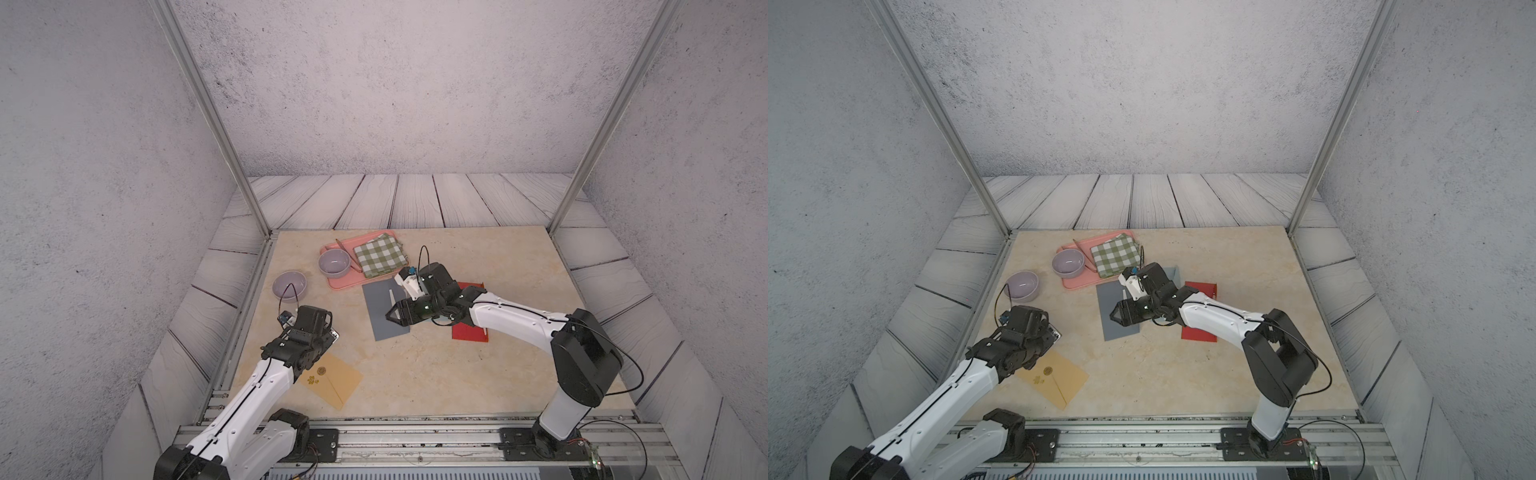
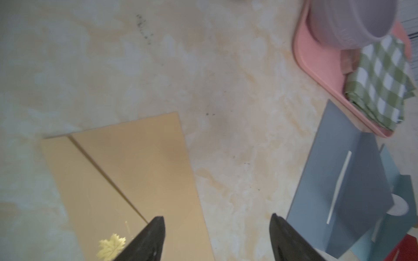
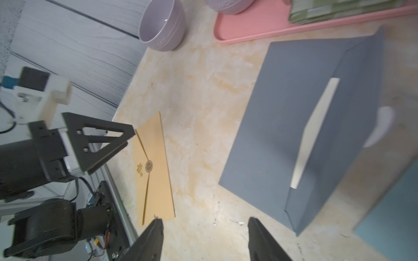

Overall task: Open the envelope
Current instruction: Adjust the envelope at the center of the board.

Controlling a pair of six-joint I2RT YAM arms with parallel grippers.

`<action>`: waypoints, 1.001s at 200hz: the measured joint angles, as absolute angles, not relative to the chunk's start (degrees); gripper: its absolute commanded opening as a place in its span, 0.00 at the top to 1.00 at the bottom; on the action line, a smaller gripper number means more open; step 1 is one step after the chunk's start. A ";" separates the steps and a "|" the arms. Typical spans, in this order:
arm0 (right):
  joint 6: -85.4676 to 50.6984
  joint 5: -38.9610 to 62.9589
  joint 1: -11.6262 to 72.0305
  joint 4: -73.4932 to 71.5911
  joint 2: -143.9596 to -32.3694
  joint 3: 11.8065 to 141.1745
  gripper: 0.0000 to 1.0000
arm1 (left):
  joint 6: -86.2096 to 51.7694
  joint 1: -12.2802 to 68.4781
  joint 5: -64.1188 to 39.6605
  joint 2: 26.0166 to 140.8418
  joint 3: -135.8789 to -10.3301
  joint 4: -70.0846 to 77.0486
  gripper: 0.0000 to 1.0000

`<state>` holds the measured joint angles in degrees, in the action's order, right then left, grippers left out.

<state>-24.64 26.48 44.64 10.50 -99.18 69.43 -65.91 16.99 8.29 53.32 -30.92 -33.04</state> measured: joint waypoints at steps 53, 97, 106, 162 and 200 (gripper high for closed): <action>-19.29 28.84 49.30 16.86 -107.55 77.62 0.29 | -73.06 14.44 11.29 51.68 -27.92 -39.77 0.09; -15.77 28.93 52.93 23.31 -113.71 83.90 0.27 | -69.43 6.66 10.07 52.34 -26.68 -37.52 0.09; -15.25 28.84 53.58 24.32 -115.02 85.34 0.27 | -69.01 5.15 9.23 53.04 -26.13 -36.56 0.09; -12.93 28.32 56.73 27.75 -123.22 91.33 0.25 | -69.43 2.22 7.27 56.34 -23.64 -34.39 0.08; -12.73 28.21 57.36 28.64 -125.84 93.43 0.25 | -69.43 1.91 7.27 56.58 -23.18 -31.99 0.08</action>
